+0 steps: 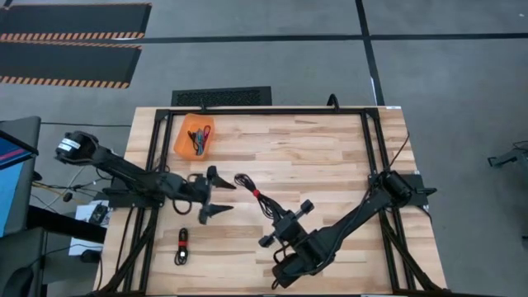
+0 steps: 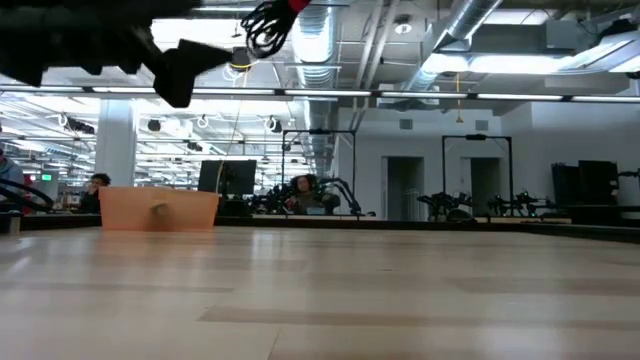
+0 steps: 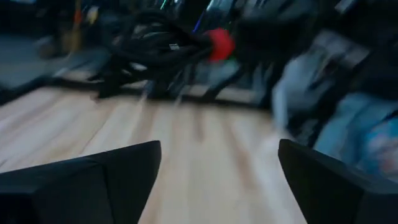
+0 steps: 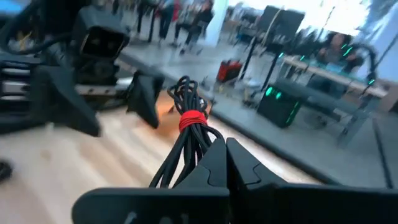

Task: Pick and place USB-C Cables
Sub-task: Put the right black charger cable into the orange bin

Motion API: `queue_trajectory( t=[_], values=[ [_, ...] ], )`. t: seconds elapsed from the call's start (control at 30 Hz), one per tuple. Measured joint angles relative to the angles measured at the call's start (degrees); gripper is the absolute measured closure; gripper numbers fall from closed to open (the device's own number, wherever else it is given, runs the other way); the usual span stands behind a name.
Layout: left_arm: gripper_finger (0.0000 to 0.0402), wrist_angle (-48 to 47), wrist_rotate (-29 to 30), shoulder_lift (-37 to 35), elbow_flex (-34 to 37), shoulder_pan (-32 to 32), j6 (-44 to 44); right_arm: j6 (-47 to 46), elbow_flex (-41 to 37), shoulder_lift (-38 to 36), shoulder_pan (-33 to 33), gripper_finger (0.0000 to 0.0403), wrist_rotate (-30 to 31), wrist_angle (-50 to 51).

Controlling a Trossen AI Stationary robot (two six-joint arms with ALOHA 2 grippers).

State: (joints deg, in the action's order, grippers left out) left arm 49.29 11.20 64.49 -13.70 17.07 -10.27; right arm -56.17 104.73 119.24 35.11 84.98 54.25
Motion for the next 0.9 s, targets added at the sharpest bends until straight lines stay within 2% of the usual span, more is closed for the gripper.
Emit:
queue_trajectory(
  t=[0.1, 0.2, 0.33, 0.5, 0.6, 0.7, 0.9],
  values=[
    [0.0080, 9.94, -4.69, 0.04, 3.03, -1.38, -2.65, 2.59, 0.00, 0.00, -0.02, 0.0400, 4.06, -2.61],
    [0.0079, 14.25, -7.83, 0.10, 3.85, -1.98, -4.39, 4.05, 0.00, 0.00, -0.21, 0.0400, 4.98, -4.17],
    [0.0079, 15.32, -7.96, 0.11, 3.63, -1.98, -5.15, 4.57, 0.00, 0.02, -1.23, 0.0400, 4.95, -7.65],
    [0.0079, 15.19, -5.14, 0.11, 3.63, -1.97, -6.46, 15.78, 0.00, 0.07, -2.41, 0.0400, 3.22, -18.15],
    [0.0079, 15.16, -2.22, 0.11, 3.63, -1.98, -7.02, 24.88, 0.00, 0.07, -2.77, 0.0400, 1.10, -25.69],
    [0.0079, 15.24, -0.81, 0.13, 3.63, -2.12, -8.05, 33.66, 0.00, 0.07, -3.77, 0.0400, -3.68, -32.66],
    [0.0079, 16.23, -4.01, 0.15, 3.61, -3.20, -10.53, 41.44, 0.00, 0.07, -6.36, 0.0400, -12.91, -38.67]
  ],
)
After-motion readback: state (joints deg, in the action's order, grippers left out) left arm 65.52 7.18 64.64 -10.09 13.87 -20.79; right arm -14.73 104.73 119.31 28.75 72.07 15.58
